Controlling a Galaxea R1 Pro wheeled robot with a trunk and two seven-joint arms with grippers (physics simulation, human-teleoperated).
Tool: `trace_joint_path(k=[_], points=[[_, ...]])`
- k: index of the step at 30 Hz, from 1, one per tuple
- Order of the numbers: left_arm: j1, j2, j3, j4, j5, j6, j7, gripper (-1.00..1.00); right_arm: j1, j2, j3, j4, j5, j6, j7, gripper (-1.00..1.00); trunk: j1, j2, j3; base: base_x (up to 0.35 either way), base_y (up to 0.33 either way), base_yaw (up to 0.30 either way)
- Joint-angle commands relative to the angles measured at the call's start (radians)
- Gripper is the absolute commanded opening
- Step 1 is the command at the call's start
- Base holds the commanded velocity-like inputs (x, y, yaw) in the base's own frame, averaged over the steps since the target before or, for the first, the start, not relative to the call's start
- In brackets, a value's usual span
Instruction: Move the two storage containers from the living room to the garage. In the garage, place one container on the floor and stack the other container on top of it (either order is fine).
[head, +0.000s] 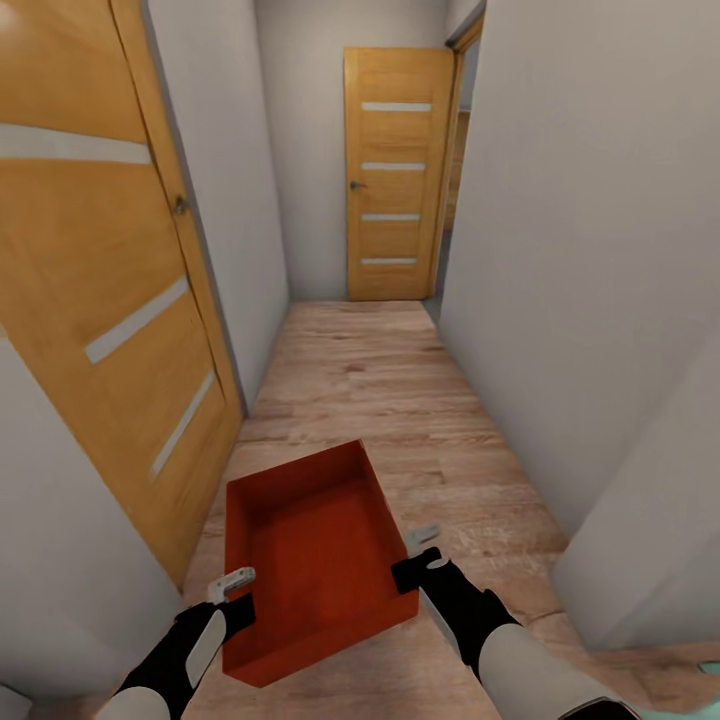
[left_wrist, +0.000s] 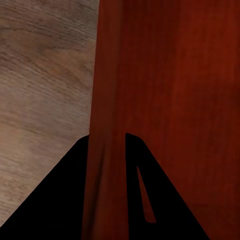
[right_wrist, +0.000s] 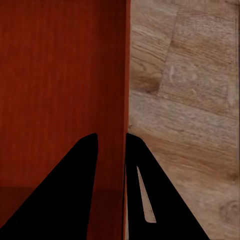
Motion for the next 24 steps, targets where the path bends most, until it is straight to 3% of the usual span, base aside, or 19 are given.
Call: trace_joint_path(k=[1,13,24], points=[[0.000,-0.020,-0.062,0.000,0.042,0.023,0.007,-1.00,0.000,0.013,0.090,-0.004,-0.008,0.006,0.034,-1.00,0.000,0.000,-0.002,0.341,0.149,-0.185],[0.000,-0.020,-0.062,0.000,0.042,0.023,0.007,-1.00,-0.001,0.013,0.090,-0.003,-0.008,0.006,0.034,-1.00,0.000,0.000,-0.017,0.341,0.149,-0.183],[0.000,-0.020,-0.062,0.000,0.042,0.023,0.007,-1.00,0.000,0.013,0.090,-0.004,-0.008,0.006,0.034,-1.00,0.000,0.000,-0.018,0.341,0.059,-0.013]])
